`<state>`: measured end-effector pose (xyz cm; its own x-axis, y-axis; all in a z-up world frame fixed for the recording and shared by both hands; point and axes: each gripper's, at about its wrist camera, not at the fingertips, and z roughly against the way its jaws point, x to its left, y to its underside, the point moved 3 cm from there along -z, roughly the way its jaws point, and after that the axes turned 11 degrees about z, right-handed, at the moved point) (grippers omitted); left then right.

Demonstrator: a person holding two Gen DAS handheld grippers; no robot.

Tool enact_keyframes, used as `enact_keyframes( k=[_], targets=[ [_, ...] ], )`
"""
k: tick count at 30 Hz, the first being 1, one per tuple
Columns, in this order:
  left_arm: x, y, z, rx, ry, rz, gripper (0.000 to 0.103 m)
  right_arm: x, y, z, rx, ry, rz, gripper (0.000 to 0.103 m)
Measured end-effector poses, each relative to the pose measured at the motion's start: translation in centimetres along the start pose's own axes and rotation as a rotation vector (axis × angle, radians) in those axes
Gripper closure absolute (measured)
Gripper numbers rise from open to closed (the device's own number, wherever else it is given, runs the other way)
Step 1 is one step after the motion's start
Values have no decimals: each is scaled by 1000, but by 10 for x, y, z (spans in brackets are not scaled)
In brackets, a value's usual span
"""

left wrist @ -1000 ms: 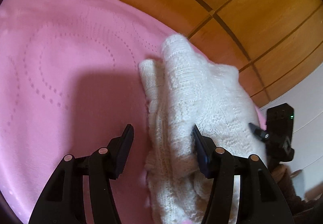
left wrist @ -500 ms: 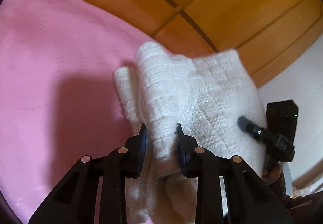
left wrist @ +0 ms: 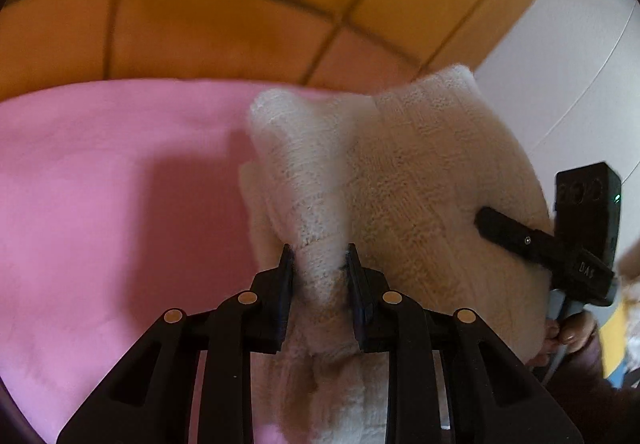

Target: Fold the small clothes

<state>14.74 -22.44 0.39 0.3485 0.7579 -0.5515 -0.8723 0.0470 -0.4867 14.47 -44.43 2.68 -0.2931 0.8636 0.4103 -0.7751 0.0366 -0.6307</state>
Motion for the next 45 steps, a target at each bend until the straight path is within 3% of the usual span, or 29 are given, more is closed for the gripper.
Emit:
enact_keyframes(
  k=[2,7,12,15,17,19,22,26,30,33,36,43,45],
  targets=[
    [-10,4,-32,30,-100,-38,79,-25,19,-13,47,40,-44,48],
    [-23,6,-43,-18,-204,-92,74,-41,40,-10,-3,82,-119,18],
    [-20,8,-26,-88,-281,-105,71,-8,21,36,-64,325,43,19],
    [-23,15,-17,-138,-350,-117,64,20,19,55,-110,339,111,30],
    [-23,17,-24,-149,-418,-139,59,42,26,46,-85,368,167,33],
    [-21,18,-29,-177,-452,-156,55,57,42,11,27,423,217,31],
    [-19,18,-26,-183,-436,-131,53,61,57,-8,62,544,267,27],
    [-23,20,-11,-209,-428,-121,46,67,55,12,0,503,168,22],
    [-25,27,10,-245,-402,-87,44,68,53,37,-46,527,119,21],
    [-26,34,25,-263,-394,-80,44,76,52,49,-69,560,93,15],
    [-27,43,39,-295,-399,-65,34,82,53,57,-83,601,75,10],
    [-25,64,62,-323,-414,-38,34,102,67,63,-86,632,90,4],
    [-25,70,67,-328,-432,-34,29,106,69,61,-81,629,94,4]
  ],
)
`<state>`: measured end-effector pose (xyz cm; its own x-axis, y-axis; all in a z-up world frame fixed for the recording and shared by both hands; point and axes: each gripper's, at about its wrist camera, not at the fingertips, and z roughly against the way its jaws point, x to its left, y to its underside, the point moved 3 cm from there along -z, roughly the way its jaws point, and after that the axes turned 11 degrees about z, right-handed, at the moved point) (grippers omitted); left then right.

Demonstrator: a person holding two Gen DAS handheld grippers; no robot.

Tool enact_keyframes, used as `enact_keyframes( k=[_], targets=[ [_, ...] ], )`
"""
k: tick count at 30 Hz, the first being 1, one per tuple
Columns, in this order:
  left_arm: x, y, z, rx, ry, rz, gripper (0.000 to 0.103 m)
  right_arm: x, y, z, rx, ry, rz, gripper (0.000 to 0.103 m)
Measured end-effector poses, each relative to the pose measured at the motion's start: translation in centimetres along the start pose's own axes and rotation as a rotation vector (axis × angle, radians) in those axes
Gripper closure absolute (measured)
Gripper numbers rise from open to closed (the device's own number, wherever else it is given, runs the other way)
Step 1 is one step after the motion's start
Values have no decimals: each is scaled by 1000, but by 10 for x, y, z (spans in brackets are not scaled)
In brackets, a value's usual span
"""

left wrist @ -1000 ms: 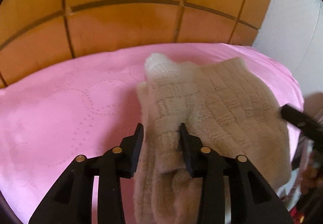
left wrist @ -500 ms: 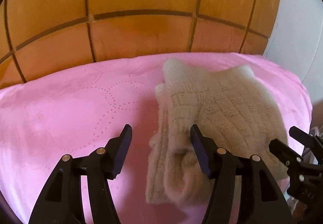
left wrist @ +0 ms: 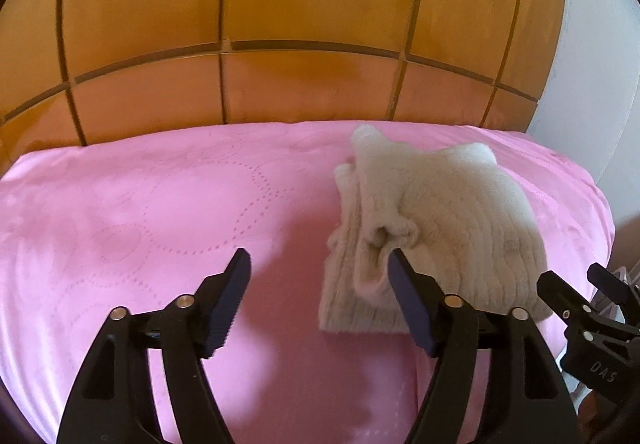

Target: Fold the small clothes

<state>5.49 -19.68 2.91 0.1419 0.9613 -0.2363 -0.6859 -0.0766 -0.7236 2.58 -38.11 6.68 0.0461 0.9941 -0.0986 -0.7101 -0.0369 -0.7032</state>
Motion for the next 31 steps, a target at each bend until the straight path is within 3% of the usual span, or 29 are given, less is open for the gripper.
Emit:
enact_keyframes(
  k=[7,10,12,19,31],
  targets=[
    [4,11,16,-26,-55,5,17,9,4,3,1,-15,11,3],
    [5,13,19,-23,-46,19,15,10,5,2,2,-19,14,3],
    [6,13,18,-16,-46,20,8,11,6,1,7,-20,17,3],
    [4,15,22,-24,-17,11,7,8,6,-2,3,-18,13,3],
    [16,17,14,-11,-75,38,7,-17,-2,2,-36,43,-45,3]
  ],
)
